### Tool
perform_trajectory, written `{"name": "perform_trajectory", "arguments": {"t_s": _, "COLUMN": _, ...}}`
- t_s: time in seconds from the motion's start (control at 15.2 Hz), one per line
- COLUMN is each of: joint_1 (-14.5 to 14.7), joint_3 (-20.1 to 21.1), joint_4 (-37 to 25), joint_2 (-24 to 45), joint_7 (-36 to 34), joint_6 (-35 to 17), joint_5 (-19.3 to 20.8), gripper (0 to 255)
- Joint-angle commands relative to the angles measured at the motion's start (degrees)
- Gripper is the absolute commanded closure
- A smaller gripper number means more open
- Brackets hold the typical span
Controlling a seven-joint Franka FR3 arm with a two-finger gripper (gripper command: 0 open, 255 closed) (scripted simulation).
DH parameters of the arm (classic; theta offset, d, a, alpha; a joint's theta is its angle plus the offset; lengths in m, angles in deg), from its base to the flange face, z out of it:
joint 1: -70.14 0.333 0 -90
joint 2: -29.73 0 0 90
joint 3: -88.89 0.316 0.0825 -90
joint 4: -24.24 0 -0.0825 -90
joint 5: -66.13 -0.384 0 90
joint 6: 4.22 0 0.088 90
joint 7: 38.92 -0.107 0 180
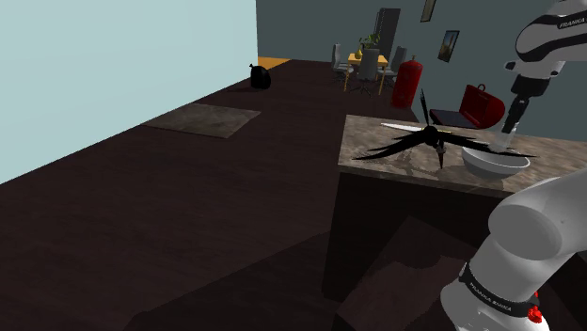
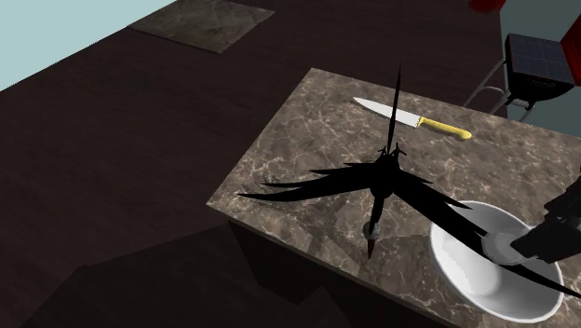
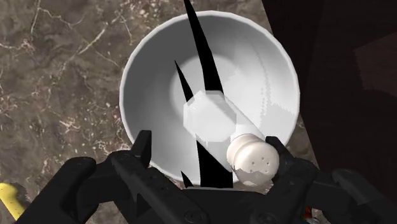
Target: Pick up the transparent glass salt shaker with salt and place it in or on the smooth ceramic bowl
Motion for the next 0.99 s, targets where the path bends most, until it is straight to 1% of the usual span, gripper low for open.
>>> {"name": "perform_trajectory", "arguments": {"t_s": 0.0, "joint_1": 0.0, "joint_3": 0.0, "joint_4": 0.0, "joint_2": 0.0, "joint_7": 0.0, "joint_6": 0.0, "joint_5": 0.0, "gripper": 0}}
{"name": "perform_trajectory", "arguments": {"t_s": 0.13, "joint_1": 0.0, "joint_3": -0.1, "joint_4": 0.1, "joint_2": 0.1, "joint_7": 0.0, "joint_6": -0.1, "joint_5": 0.0, "gripper": 0}}
{"name": "perform_trajectory", "arguments": {"t_s": 0.4, "joint_1": 0.1, "joint_3": 2.8, "joint_4": -6.1, "joint_2": -0.7, "joint_7": 0.4, "joint_6": 7.1, "joint_5": -1.3, "gripper": 0}}
{"name": "perform_trajectory", "arguments": {"t_s": 0.92, "joint_1": 0.1, "joint_3": 2.8, "joint_4": -6.1, "joint_2": -0.7, "joint_7": 0.4, "joint_6": 7.1, "joint_5": -1.3, "gripper": 0}}
